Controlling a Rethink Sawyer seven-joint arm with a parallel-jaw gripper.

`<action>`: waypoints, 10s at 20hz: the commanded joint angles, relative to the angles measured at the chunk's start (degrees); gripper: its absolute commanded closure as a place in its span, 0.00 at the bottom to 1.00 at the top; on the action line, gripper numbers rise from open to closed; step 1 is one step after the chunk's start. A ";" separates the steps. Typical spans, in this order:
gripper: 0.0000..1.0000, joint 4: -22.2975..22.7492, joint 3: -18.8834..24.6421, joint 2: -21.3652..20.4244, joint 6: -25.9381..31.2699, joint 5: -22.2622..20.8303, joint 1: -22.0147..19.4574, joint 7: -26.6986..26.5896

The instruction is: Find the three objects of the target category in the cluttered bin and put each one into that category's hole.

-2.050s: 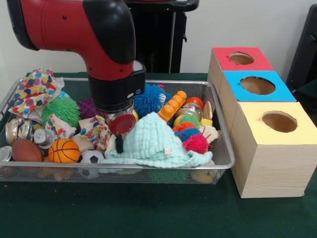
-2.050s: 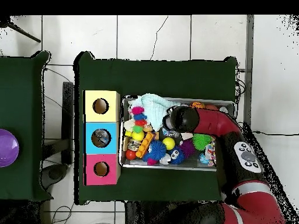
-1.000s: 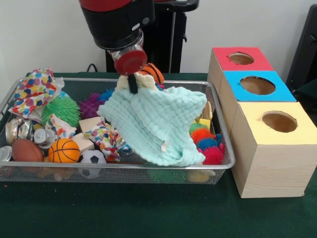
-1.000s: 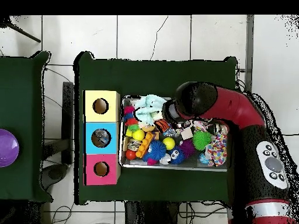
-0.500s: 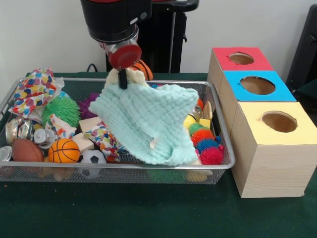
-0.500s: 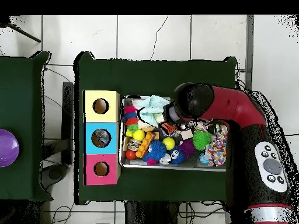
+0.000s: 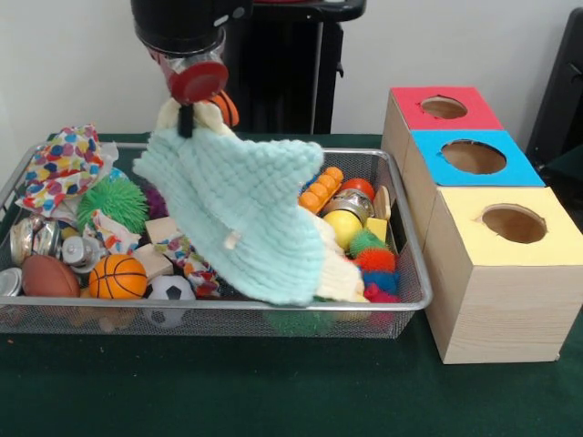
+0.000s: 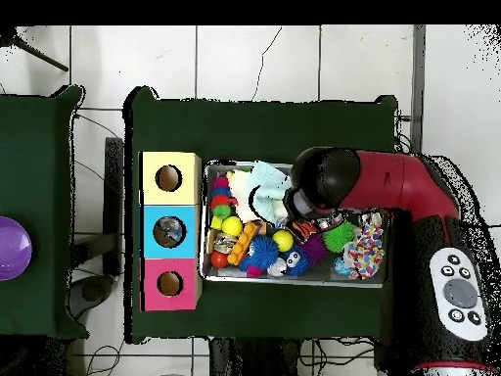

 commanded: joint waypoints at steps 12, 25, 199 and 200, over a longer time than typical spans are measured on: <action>1.00 4.42 -6.85 -1.47 4.82 -10.03 0.99 -8.99; 1.00 4.33 -10.64 -3.52 5.13 -13.98 2.12 -10.70; 0.00 7.65 -10.35 16.83 -43.20 8.66 5.00 1.72; 0.00 7.10 -10.59 17.78 -44.17 8.43 4.96 1.80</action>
